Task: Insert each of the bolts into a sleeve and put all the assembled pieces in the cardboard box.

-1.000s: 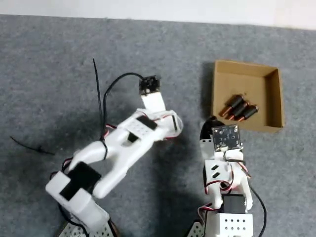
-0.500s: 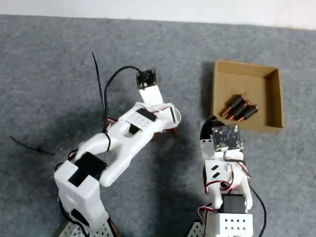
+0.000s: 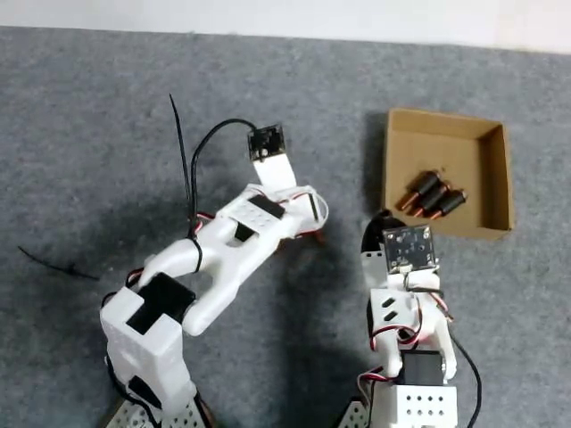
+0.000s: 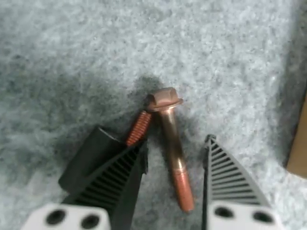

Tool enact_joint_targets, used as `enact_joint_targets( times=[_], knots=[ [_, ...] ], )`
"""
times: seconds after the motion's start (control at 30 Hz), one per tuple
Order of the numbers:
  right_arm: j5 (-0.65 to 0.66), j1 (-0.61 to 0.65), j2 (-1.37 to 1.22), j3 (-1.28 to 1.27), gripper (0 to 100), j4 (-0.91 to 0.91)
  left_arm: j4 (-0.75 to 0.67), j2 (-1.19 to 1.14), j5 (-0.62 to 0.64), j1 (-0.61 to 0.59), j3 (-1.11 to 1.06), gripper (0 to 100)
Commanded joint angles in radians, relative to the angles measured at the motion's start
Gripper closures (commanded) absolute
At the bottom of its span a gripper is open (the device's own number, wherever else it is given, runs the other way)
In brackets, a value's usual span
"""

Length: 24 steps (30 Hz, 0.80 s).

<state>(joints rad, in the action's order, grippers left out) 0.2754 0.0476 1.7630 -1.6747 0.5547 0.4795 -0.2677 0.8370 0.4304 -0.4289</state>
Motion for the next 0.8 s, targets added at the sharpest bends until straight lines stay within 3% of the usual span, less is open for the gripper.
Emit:
enact_joint_targets(
  times=[0.0, 0.2, 0.4, 0.67, 0.77],
  knots=[
    [-0.006, -0.012, 0.03, -0.114, 99.5, 0.001, -0.009, 0.002, 0.008, 0.008, 0.044, 82],
    [-0.006, -0.012, 0.03, -0.114, 99.5, 0.001, 0.005, -0.09, 0.008, 0.005, 0.13, 82],
    [-0.006, -0.012, 0.03, -0.114, 99.5, 0.001, 0.178, -0.171, 0.012, 0.004, 0.278, 82],
    [-0.006, -0.012, 0.03, -0.114, 99.5, 0.001, 0.192, -0.18, 0.014, 0.002, 0.286, 82],
    [-0.006, -0.012, 0.03, -0.114, 99.5, 0.001, 0.213, -0.18, 0.014, 0.002, 0.286, 89]
  ],
)
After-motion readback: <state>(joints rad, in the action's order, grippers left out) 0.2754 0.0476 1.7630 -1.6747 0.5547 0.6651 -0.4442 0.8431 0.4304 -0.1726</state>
